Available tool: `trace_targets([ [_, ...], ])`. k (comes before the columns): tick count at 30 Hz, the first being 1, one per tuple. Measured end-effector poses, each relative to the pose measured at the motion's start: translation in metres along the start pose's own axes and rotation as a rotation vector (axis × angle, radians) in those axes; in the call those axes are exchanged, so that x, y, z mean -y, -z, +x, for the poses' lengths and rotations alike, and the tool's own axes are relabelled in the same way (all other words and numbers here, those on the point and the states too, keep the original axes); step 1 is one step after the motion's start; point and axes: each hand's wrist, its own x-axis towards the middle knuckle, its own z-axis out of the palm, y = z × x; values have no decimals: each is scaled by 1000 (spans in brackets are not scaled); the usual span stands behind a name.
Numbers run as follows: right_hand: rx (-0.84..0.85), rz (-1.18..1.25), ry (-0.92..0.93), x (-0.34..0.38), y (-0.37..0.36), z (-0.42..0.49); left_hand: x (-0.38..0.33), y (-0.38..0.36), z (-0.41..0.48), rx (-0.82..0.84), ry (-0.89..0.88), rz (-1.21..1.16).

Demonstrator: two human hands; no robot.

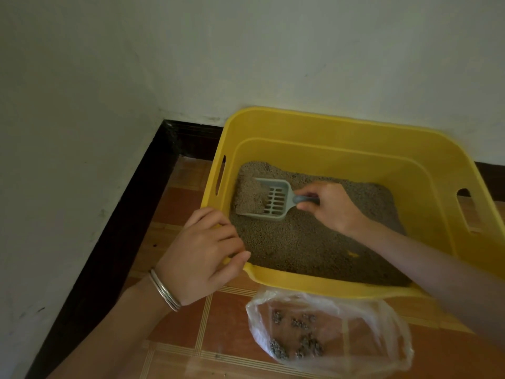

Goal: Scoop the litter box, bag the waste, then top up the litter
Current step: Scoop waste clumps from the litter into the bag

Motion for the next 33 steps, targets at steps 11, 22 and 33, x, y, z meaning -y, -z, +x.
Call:
trace_targets([
  [11, -53, -30, -34, -6, 34, -54, -4, 2, -1, 9, -11, 100],
  [22, -100, -41, -58, -1, 54, -97, -11, -1, -4, -14, -11, 154],
  [33, -150, 67, -55, 31, 69, -194, -30, 0, -17, 98, 25, 156],
])
